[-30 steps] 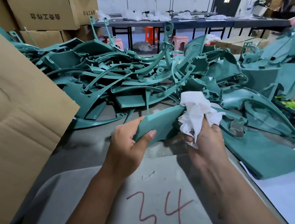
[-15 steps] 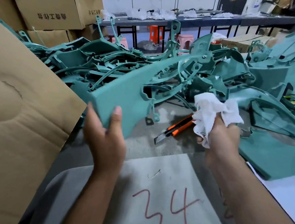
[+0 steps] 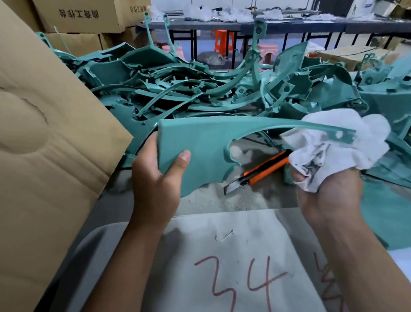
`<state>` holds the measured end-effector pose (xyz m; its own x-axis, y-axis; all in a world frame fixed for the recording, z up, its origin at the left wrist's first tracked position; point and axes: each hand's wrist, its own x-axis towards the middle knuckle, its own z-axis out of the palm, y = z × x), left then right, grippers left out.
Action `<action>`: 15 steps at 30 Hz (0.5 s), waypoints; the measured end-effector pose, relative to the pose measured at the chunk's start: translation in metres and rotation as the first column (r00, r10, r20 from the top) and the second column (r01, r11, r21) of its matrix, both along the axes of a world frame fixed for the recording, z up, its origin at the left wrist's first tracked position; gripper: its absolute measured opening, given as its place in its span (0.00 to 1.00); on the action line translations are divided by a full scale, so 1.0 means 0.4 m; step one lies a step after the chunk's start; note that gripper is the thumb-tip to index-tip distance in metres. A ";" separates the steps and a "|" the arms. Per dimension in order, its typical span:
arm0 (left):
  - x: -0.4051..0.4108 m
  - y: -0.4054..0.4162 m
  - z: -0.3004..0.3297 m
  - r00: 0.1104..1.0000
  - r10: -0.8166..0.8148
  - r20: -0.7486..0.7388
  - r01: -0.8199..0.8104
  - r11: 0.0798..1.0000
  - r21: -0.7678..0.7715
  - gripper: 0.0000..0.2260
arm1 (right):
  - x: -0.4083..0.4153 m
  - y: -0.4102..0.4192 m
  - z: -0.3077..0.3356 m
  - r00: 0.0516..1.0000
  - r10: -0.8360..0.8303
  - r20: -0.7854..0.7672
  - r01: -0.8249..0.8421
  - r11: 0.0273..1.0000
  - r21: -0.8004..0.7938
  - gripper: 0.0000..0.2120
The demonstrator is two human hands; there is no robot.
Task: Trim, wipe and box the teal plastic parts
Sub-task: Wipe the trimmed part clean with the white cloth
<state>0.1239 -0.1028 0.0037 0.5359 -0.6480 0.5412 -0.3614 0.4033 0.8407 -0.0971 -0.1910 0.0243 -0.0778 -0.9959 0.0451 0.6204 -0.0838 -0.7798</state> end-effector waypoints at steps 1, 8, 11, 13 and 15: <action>-0.003 -0.002 0.000 0.997 0.000 -0.075 0.001 1.000 0.000 0.12 | 0.000 -0.003 -0.006 0.998 -0.020 0.054 0.018 0.999 0.050 0.13; -0.050 -0.018 -0.005 0.929 -0.133 -0.344 0.138 0.990 -0.012 0.13 | 0.043 0.050 -0.062 0.770 -0.087 -0.632 -0.073 0.972 -0.222 0.14; -0.065 -0.022 -0.010 0.923 -0.186 -0.338 0.194 0.981 -0.012 0.13 | 0.084 0.095 -0.078 0.754 -0.035 -0.656 -0.220 0.928 -0.302 0.05; -0.073 -0.025 -0.007 0.894 -0.213 -0.395 0.209 0.976 -0.054 0.12 | 0.098 0.090 -0.082 0.686 -0.259 -0.680 -0.085 0.900 -0.428 0.07; -0.096 -0.026 -0.010 0.842 -0.250 -0.478 0.233 0.968 -0.095 0.12 | 0.106 0.092 -0.071 0.754 -0.331 -0.568 -0.006 0.860 -0.510 0.19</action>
<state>0.0856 -0.1134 -0.0003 0.5631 -0.7780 0.2785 0.1985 0.4545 0.8683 -0.0549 -0.1543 -0.0042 -0.0228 -0.8134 0.5812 -0.0441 -0.5800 -0.8134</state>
